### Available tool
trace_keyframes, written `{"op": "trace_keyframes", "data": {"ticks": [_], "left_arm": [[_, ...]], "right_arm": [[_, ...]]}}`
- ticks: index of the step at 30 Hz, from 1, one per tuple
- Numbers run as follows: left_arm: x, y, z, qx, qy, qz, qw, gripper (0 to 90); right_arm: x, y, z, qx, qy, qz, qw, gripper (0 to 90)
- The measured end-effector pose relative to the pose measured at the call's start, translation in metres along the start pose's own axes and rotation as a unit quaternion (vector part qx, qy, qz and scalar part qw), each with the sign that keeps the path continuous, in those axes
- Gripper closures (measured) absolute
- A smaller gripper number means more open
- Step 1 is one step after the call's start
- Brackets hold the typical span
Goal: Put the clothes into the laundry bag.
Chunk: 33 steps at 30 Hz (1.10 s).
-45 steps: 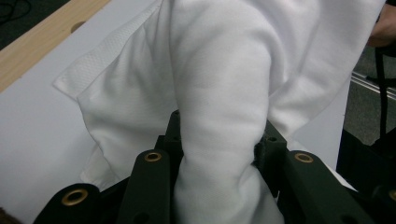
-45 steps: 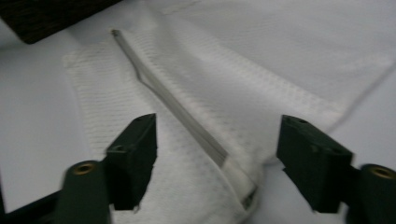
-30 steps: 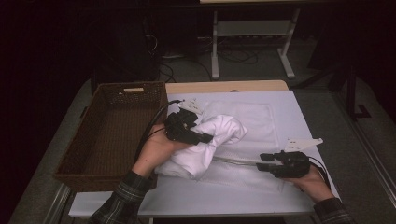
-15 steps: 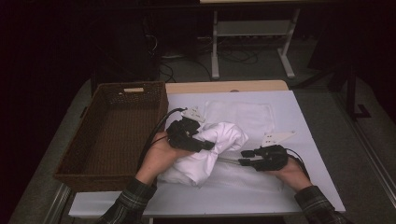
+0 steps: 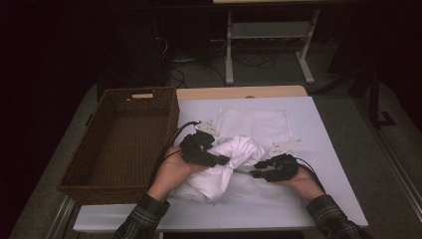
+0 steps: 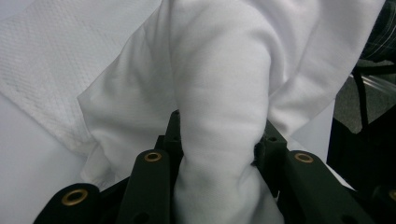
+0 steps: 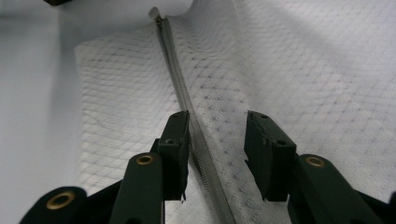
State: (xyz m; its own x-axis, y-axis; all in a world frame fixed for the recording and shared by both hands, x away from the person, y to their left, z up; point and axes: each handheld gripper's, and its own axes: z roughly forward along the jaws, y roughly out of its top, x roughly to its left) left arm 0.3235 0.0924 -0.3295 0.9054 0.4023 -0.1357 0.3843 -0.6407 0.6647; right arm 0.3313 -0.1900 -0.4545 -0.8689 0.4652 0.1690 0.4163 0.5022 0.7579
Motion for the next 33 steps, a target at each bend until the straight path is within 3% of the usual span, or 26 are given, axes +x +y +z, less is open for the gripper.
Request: {"op": "trace_keyframes", "data": {"ticks": [5, 10, 12, 15, 21, 23, 33], "left_arm": [[0.002, -0.002, 0.002, 0.001, -0.001, -0.002, 1.0000, 64.8], [0.003, -0.004, 0.004, 0.003, -0.001, -0.005, 1.0000, 64.8], [0.004, -0.005, 0.004, 0.004, 0.000, -0.005, 1.0000, 64.8], [0.004, -0.006, 0.004, 0.005, 0.000, -0.006, 1.0000, 64.8], [0.004, -0.007, 0.004, 0.007, -0.001, -0.006, 1.0000, 64.9], [0.003, -0.006, 0.003, 0.008, -0.001, -0.004, 1.0000, 64.8], [-0.001, -0.008, 0.005, 0.014, -0.002, 0.000, 0.9999, 64.9]], "right_arm": [[-0.002, -0.001, 0.001, 0.003, -0.010, 0.006, 0.9999, 68.8], [0.001, -0.002, 0.003, 0.006, -0.012, -0.015, 0.9998, 66.3], [0.003, -0.002, 0.004, 0.009, -0.032, -0.032, 0.9989, 78.6], [0.002, -0.002, 0.004, 0.008, -0.038, -0.034, 0.9987, 86.1], [-0.002, 0.000, 0.000, -0.006, -0.036, -0.011, 0.9993, 87.7], [-0.007, 0.002, -0.003, -0.026, -0.035, 0.010, 0.9990, 87.9], [-0.018, 0.016, -0.009, -0.049, -0.045, 0.027, 0.9974, 88.8]]}}
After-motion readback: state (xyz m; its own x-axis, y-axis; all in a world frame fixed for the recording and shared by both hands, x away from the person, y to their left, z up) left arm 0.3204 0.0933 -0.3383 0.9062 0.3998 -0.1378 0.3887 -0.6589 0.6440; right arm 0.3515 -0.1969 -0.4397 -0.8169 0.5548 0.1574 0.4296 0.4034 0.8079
